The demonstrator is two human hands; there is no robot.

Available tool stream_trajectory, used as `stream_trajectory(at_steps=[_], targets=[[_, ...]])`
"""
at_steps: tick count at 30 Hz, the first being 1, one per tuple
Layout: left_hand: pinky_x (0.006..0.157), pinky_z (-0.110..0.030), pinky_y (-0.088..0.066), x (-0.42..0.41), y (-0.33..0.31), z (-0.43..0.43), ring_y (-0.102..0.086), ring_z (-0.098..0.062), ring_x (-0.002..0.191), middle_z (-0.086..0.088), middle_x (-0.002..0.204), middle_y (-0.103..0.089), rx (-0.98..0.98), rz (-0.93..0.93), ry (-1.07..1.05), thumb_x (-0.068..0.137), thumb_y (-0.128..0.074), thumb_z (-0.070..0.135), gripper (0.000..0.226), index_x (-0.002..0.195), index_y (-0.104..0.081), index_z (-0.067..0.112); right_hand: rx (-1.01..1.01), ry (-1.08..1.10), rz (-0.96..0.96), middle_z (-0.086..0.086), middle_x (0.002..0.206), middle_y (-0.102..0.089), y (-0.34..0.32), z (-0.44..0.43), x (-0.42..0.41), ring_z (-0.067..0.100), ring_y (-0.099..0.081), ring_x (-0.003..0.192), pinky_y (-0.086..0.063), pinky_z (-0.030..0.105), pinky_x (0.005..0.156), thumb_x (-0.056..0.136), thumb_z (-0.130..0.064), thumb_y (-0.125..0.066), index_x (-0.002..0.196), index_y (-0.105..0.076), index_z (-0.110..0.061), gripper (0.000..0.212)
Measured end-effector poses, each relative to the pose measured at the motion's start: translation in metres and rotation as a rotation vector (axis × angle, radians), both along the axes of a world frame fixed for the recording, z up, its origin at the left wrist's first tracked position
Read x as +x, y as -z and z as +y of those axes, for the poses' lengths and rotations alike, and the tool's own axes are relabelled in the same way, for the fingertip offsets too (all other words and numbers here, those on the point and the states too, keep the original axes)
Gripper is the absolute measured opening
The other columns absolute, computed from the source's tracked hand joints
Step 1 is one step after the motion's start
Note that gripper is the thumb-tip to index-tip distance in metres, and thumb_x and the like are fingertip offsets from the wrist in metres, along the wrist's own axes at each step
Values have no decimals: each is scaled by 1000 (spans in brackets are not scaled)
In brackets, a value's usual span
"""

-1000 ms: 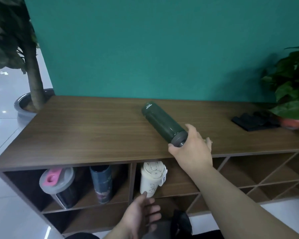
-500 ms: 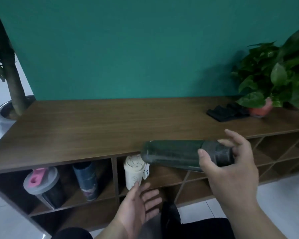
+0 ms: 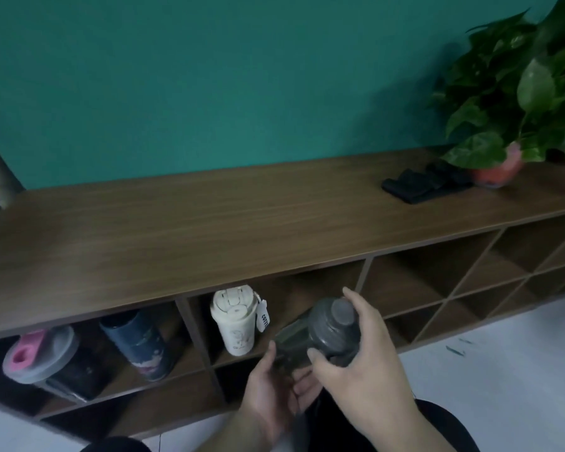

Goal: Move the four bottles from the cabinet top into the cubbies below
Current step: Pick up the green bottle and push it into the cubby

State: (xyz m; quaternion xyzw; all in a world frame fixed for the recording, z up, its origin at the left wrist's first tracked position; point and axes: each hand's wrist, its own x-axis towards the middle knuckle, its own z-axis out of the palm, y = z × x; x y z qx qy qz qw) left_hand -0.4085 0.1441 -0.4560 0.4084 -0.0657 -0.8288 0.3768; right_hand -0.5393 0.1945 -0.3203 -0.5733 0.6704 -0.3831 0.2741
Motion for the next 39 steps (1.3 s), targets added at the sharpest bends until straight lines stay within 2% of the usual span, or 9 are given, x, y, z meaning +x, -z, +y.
stream_trajectory(at_steps=[2,5,7,10,14,17,24,34,39], targets=[[99,-50,-48,-7,12,-9,-72,-36,91,-25,122,-71,80,-43,59,90,-49,64,69,124,-69,7,27,-5,-23,-34,132,-42,17,-10,-2,-19,-42,121,-38,5,96,67,-32,-85,139,-34,-51,90],[110,-52,-42,-17,34,-27,-69,-40,106,-26,128,-67,166,-135,110,75,-56,77,86,122,-73,7,59,79,-26,-21,134,-50,36,-34,-8,-1,-53,121,-47,26,103,65,-35,-85,140,-40,-41,87],[104,-47,-48,-23,44,-39,-67,-40,109,-28,126,-66,223,-162,160,71,-55,81,92,117,-74,3,96,101,-13,-17,134,-48,43,-52,-11,4,-52,121,-47,27,102,64,-39,-84,143,-39,-34,91],[94,-43,-46,-26,53,-55,-63,-37,98,-22,108,-67,251,-187,208,80,-41,83,94,118,-69,3,142,91,23,-12,126,-51,56,-78,-13,5,-54,111,-46,23,94,64,-42,-84,142,-45,-27,88],[101,-45,-38,-23,59,-69,-55,-35,126,-18,126,-63,211,-226,222,91,-29,75,78,121,-63,11,179,98,1,-14,113,-63,67,-101,-12,8,-62,103,-54,32,89,63,-44,-83,138,-45,-31,85],[104,-45,-40,-21,68,-74,-55,-36,127,-21,133,-63,200,-160,74,92,-41,65,71,132,-62,10,172,115,-2,-15,110,-65,70,-115,-10,7,-63,100,-56,36,87,62,-47,-81,136,-45,-32,83],[118,-54,-30,-19,70,-82,-53,-37,132,-21,149,-47,176,14,-151,94,-44,58,83,153,-27,3,160,105,20,-14,106,-62,76,-135,-3,7,-63,95,-57,37,82,66,-44,-81,116,-51,-32,59],[118,-54,-29,-27,66,-83,-47,-35,138,-20,135,-50,160,101,-183,93,-46,54,84,155,-23,2,146,123,28,-12,103,-62,85,-145,-4,8,-64,92,-58,36,78,66,-45,-82,113,-50,-29,58],[119,-54,-28,-28,61,-81,-45,-35,140,-23,137,-50,146,110,-191,94,-45,53,82,154,-24,2,155,112,1,-17,96,-66,87,-147,-5,1,-64,88,-55,27,73,68,-44,-83,113,-51,-31,56]])
